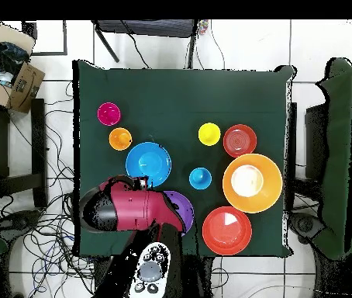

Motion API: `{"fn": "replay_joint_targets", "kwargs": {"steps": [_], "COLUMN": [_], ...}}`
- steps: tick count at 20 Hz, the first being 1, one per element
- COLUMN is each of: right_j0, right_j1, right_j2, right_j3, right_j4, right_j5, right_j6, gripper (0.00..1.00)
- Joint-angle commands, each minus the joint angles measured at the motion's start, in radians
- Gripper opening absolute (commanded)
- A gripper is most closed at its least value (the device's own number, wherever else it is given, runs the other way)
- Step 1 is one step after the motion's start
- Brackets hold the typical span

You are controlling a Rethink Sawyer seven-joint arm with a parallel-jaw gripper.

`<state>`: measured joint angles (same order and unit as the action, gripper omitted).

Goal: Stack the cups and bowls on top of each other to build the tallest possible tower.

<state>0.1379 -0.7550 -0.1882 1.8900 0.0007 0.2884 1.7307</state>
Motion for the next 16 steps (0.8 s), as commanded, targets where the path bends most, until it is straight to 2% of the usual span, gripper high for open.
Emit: {"fn": "replay_joint_targets", "kwargs": {"steps": [1,16], "right_j0": [0.009,0.021], "right_j1": [0.045,0.053], "right_j2": [0.043,0.034], "right_j3": [-0.033,-0.040], "right_j4": [0.017,0.018], "right_j5": [0.062,0.064], "right_j6": [0.157,0.160], "gripper": [1.00,1.00]}}
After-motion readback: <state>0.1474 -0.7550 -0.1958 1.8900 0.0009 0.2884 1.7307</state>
